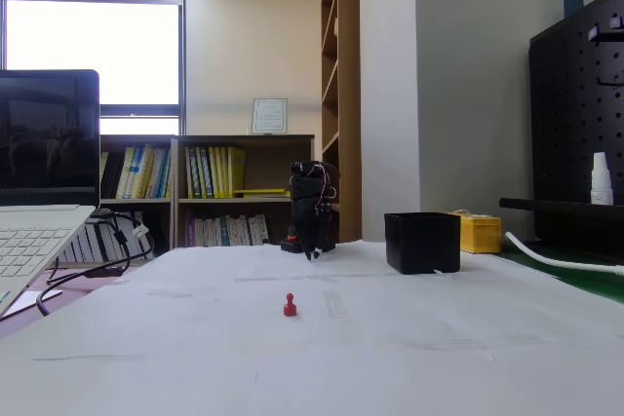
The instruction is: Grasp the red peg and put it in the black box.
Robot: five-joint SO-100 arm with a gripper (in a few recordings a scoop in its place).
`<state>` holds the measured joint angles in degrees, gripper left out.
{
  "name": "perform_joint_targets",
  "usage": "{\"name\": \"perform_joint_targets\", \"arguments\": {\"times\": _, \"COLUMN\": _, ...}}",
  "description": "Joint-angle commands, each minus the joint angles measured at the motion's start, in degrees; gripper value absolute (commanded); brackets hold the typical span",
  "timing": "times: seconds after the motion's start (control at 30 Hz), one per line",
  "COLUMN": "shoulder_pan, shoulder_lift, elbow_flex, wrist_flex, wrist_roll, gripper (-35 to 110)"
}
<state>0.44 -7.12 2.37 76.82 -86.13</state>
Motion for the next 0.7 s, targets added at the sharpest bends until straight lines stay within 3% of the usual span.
{"name": "perform_joint_targets", "arguments": {"times": 0.0, "shoulder_pan": 0.2, "shoulder_lift": -5.8, "elbow_flex": -5.8, "wrist_flex": 4.3, "wrist_roll": -0.9, "gripper": 0}}
{"name": "perform_joint_targets", "arguments": {"times": 0.17, "shoulder_pan": 1.2, "shoulder_lift": -3.4, "elbow_flex": -5.8, "wrist_flex": 2.5, "wrist_roll": -5.3, "gripper": 0}}
{"name": "perform_joint_targets", "arguments": {"times": 0.33, "shoulder_pan": 3.0, "shoulder_lift": 2.4, "elbow_flex": -5.8, "wrist_flex": -8.3, "wrist_roll": -4.7, "gripper": 0}}
{"name": "perform_joint_targets", "arguments": {"times": 0.67, "shoulder_pan": 3.9, "shoulder_lift": 28.1, "elbow_flex": -5.5, "wrist_flex": -46.5, "wrist_roll": -6.4, "gripper": 0}}
